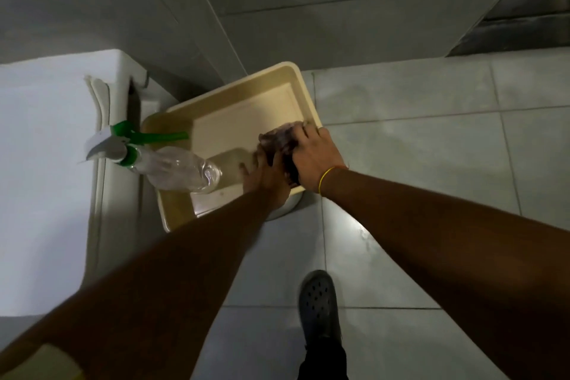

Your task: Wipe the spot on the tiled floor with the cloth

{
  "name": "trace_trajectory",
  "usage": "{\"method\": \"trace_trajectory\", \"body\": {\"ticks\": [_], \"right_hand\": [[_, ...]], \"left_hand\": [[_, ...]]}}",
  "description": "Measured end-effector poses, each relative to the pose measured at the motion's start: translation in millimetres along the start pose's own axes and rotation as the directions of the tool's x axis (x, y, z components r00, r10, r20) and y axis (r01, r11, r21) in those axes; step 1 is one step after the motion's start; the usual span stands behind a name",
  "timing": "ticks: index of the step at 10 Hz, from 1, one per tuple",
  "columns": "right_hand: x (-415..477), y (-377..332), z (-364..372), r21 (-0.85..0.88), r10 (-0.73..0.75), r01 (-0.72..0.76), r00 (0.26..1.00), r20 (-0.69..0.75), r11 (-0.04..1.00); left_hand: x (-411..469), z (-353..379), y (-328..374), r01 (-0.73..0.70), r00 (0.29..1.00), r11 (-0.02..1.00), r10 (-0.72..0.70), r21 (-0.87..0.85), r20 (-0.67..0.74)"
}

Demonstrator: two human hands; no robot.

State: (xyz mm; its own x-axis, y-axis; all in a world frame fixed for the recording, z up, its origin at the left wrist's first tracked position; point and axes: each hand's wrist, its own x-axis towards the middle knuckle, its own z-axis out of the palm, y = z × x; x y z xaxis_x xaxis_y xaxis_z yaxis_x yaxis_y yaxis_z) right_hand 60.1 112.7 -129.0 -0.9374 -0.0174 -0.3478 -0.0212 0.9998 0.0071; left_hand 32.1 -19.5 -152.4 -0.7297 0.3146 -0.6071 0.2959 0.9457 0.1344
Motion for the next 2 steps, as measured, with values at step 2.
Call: {"method": "trace_trajectory", "body": {"ticks": [2], "right_hand": [[-55, 37, -47, 0.092, 0.005, -0.005, 1.0, -0.006, 0.996]], "left_hand": [[-42, -52, 49, -0.045, 0.999, 0.992, 0.047, 0.117, -0.013]]}}
